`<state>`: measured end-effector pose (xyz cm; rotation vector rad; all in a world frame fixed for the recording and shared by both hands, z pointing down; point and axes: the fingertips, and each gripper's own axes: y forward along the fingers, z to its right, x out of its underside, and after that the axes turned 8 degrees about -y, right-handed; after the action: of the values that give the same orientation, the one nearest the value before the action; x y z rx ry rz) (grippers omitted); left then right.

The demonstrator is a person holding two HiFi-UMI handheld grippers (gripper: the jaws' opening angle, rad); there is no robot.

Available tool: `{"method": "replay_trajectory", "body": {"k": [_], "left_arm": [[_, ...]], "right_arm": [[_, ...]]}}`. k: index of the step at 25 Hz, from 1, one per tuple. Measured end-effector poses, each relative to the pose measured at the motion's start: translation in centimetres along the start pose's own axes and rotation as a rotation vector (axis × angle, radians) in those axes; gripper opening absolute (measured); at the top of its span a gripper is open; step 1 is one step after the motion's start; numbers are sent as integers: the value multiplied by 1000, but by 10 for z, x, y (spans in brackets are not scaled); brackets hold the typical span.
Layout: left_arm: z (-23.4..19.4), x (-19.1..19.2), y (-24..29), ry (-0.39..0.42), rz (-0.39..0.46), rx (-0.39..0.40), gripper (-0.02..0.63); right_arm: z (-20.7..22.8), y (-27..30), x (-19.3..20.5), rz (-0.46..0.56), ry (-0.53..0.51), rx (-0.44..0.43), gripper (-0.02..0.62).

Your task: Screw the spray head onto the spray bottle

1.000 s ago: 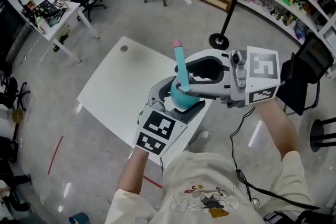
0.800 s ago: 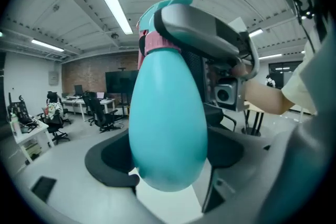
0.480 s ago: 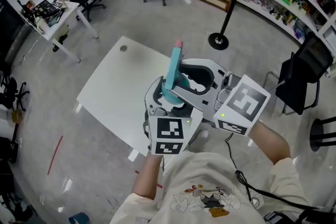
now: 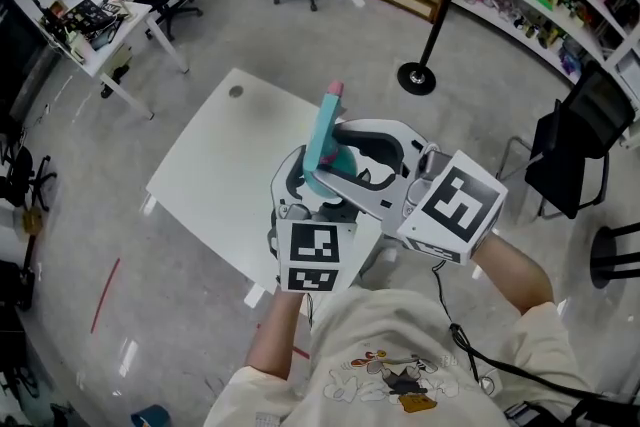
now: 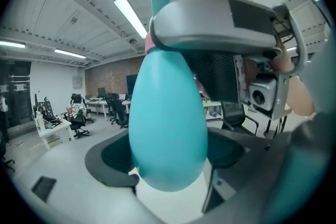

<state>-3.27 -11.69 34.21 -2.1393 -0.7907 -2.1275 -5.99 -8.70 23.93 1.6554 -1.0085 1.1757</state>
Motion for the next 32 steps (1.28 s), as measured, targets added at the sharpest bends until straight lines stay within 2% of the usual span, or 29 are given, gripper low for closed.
{"method": "replay_trajectory", "body": {"k": [6,9,14,18,22,27,29,32], "left_arm": [[-2,-9,-3,7,25,33,413],[2,-12,-8,41,21,100,413],[8,-6,-17,111,-25,228,413],[29,3,-30,170,-49,388,413],[51,13,-37,230,-75,496,412],[69,13,-47,230,-96,671,413],[75,15,-50,255,-117,704,413],[79,18,-53,293,-146,716,413]], "right_arm": [[-5,-20,4,-26,6,-55,170],[-2,-34,3,-35,-8,-94,200],[18,-41,16,-130,-64,-144,243],[12,-43,16,-98,-26,-292,275],[-9,-49,6,-22,-8,-474,278],[-24,-46,-10,50,31,-657,278],[-32,-53,-14,68,43,-731,276],[-42,-56,-16,62,42,-786,276]]}}
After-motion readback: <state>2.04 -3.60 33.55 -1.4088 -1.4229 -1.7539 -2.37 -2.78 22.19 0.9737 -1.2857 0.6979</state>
